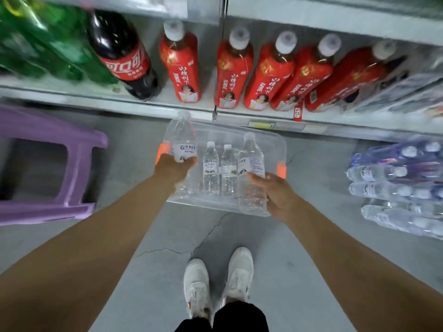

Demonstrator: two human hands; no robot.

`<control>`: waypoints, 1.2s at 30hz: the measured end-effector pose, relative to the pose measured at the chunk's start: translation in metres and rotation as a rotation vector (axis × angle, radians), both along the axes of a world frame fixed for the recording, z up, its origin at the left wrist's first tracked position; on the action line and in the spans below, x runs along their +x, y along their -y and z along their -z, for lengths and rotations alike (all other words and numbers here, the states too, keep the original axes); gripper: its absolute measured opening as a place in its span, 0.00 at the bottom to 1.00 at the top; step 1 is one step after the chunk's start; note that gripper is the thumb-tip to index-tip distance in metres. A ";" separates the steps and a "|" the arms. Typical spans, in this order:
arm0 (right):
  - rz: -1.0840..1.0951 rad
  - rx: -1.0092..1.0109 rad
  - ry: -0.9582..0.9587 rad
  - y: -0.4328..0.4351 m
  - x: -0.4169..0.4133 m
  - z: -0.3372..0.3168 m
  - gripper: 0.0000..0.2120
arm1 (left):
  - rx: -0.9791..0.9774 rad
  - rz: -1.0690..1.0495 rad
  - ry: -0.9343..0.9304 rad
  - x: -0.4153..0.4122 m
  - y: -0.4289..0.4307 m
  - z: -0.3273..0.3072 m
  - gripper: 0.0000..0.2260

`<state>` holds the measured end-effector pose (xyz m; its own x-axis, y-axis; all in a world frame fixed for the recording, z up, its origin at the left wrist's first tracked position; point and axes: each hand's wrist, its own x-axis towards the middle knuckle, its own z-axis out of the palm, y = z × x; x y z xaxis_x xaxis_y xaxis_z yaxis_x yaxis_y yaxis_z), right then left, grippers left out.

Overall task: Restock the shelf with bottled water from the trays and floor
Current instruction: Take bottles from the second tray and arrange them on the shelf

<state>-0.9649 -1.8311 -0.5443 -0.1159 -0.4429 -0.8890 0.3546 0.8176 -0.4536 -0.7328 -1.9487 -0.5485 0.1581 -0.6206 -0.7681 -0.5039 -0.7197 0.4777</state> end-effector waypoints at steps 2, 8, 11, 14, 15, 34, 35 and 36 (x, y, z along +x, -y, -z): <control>0.020 -0.039 0.104 -0.007 0.002 -0.047 0.37 | -0.017 -0.058 -0.093 0.000 -0.013 -0.050 0.21; 0.088 -0.184 0.307 -0.038 0.012 -0.191 0.26 | -0.029 -0.223 -0.390 -0.001 -0.058 -0.209 0.19; 0.103 -0.273 0.303 -0.049 0.019 -0.265 0.24 | -0.038 -0.265 -0.529 -0.002 -0.075 -0.288 0.26; 0.113 -0.413 0.347 -0.057 0.024 -0.342 0.27 | -0.099 -0.249 -0.672 -0.005 -0.085 -0.366 0.33; 0.128 -0.456 0.371 -0.059 0.024 -0.368 0.27 | -0.127 -0.232 -0.692 -0.007 -0.088 -0.394 0.37; 0.112 -1.172 -0.002 -0.068 -0.008 -0.775 0.35 | -0.678 0.164 -1.038 -0.047 -0.098 -0.809 0.24; 0.116 -1.199 -0.069 -0.066 -0.015 -0.792 0.34 | -0.698 0.186 -1.075 -0.051 -0.097 -0.822 0.22; 0.123 -1.223 -0.119 -0.064 -0.018 -0.807 0.32 | -0.709 0.196 -1.096 -0.054 -0.096 -0.829 0.21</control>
<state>-0.9832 -1.7668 0.2625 -0.2670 -0.9561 0.1209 0.3036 -0.2025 -0.9310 -0.7869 -1.8528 0.2806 -0.4711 -0.8801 0.0593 0.3163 -0.1058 0.9427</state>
